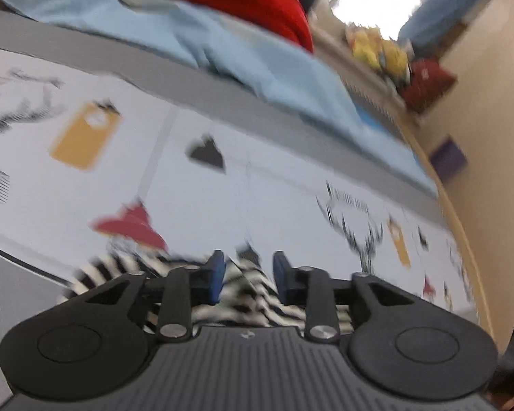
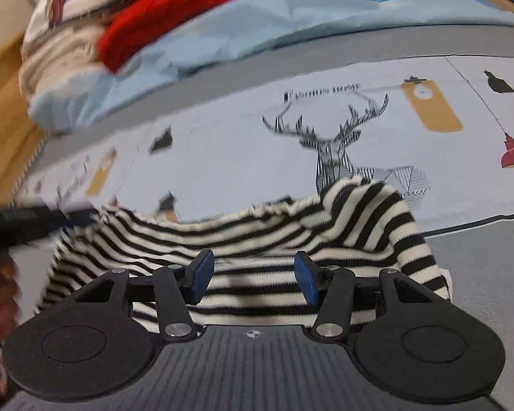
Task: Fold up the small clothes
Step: 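Open both grippers and lower them onto the folded striped bundle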
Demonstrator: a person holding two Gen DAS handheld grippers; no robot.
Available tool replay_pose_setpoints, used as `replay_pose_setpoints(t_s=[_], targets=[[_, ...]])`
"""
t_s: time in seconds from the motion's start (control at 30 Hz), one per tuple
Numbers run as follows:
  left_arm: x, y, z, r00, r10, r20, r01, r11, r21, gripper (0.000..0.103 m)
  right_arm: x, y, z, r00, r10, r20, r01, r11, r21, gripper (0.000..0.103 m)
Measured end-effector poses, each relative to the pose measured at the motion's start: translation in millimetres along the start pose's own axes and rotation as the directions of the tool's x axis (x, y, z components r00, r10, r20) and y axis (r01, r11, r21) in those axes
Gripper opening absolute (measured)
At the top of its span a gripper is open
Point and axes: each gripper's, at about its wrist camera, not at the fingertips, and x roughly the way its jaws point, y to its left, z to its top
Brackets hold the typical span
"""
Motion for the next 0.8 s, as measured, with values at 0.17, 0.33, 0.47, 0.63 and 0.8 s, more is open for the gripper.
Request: replay_pose_setpoints(t_s=[0.17, 0.33, 0.47, 0.63, 0.8], targets=[[-8.8, 44.7, 11.3, 0.991, 0.102, -0.088, -0.108, 0.992, -0.062, 0.046, 1.1, -1.9, -1.2, 0.989, -0.146, 0.038, 0.147, 0.988, -0.041, 0.054], [-6.4, 67.1, 11.0, 0.980, 0.148, -0.134, -0.149, 0.989, 0.000, 0.067, -15.8, -24.2, 10.0, 0.962, -0.240, 0.129, 0.242, 0.970, 0.005, 0.054], [-2.3, 70.1, 5.0, 0.976, 0.161, -0.146, -0.150, 0.985, 0.088, 0.068, -14.0, -42.8, 12.4, 0.947, -0.297, 0.125, 0.305, 0.951, -0.052, 0.054], [12.5, 54.9, -8.1, 0.974, 0.179, -0.136, -0.141, 0.959, 0.247, 0.079, -1.5, -47.9, 4.8, 0.953, -0.288, 0.097, 0.302, 0.931, -0.205, 0.054], [25.0, 38.7, -18.0, 0.976, 0.205, -0.077, -0.162, 0.912, 0.377, 0.080, 13.3, -40.4, 4.4, 0.949, -0.299, 0.095, 0.314, 0.906, -0.285, 0.054]])
